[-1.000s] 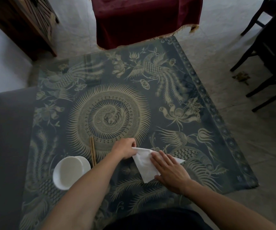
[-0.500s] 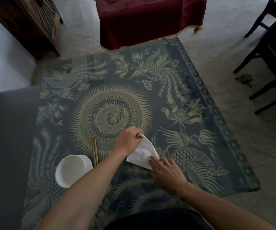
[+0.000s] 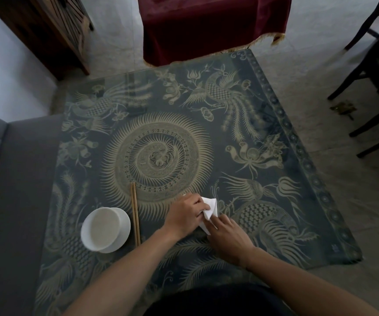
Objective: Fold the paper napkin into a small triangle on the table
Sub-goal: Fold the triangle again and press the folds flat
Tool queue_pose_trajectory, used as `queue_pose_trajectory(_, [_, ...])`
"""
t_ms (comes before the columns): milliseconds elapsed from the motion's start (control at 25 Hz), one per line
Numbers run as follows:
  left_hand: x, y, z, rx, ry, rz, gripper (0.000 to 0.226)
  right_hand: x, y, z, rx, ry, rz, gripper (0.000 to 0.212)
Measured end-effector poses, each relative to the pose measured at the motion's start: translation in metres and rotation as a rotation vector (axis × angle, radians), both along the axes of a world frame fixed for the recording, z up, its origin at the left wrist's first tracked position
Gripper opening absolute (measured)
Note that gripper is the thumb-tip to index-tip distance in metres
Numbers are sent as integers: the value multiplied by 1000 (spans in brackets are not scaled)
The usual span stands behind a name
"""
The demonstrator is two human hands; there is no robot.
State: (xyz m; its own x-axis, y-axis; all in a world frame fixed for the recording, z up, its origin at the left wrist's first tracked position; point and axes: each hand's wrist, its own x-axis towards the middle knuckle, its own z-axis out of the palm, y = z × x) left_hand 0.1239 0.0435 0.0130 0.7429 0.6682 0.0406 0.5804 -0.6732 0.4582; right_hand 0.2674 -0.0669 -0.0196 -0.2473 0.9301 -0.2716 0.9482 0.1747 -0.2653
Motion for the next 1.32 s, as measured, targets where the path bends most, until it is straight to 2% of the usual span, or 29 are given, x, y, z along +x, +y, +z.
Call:
queue_pose_trajectory(240, [4,-22,-6,-22,50,11,16,20,-9,1,50,-80,37,49])
queue_pose_trajectory(360, [3,-31,-9,-25,76,8,17,20,-16,0,52,-126,8,53])
queue_pose_trajectory(480, [-1,-38,-13,-15,97,1,18,23,-22,-3,84,-107,16,56])
queue_pose_trajectory(800, [-2,-46,-22,14,161,-79,17,55,-63,-16,170,27,223,48])
queue_pose_trajectory(1320, [-20,-53,-26,117,302,-264,15,55,-63,-22,176,60,188,50])
